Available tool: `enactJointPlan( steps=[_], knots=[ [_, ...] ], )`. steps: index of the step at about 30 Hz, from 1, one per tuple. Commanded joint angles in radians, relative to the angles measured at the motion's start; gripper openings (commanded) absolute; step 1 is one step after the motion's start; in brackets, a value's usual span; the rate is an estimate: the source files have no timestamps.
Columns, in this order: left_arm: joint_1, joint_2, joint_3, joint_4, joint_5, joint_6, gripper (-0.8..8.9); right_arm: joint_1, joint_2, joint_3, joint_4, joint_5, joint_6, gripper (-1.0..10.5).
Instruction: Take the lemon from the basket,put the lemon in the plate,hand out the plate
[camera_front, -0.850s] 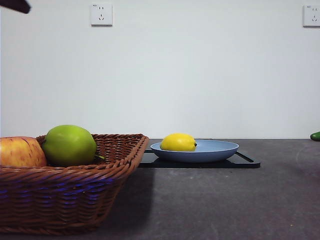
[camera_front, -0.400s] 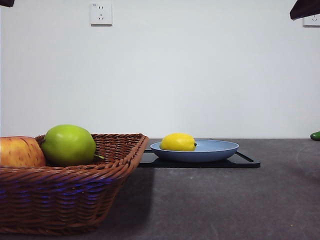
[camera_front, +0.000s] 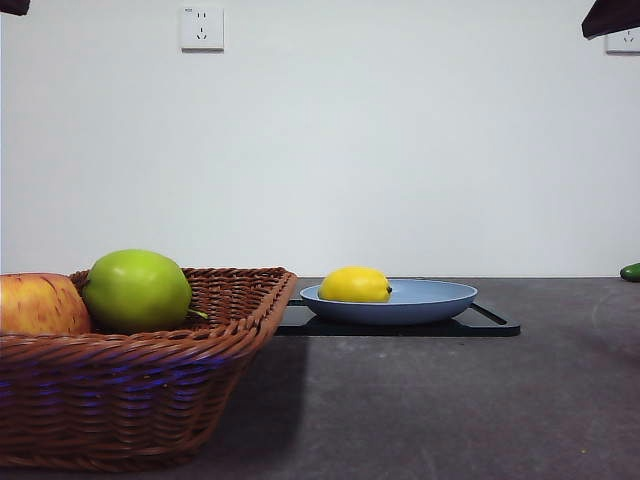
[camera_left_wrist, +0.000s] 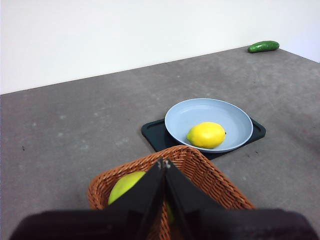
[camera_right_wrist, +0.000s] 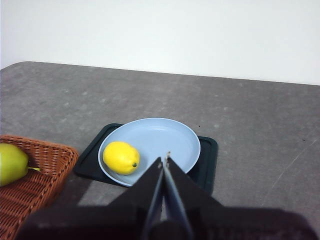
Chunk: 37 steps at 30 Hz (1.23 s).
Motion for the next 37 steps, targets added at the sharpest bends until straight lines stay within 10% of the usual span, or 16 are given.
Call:
enactJointPlan(
  steps=[1,16,37],
  knots=[
    [0.011,-0.064,0.01,-0.051,-0.007,0.031,0.08,0.007,0.003,0.013,0.012,0.003,0.013,0.0],
    [0.43,-0.402,-0.332,0.104,0.005,0.042,0.08,0.007,-0.017,0.013,0.012,0.003,0.012,0.0],
    [0.455,-0.48,-0.548,0.09,0.005,0.043,0.08,0.007,-0.031,0.013,0.012,0.003,0.013,0.0]
  ],
)
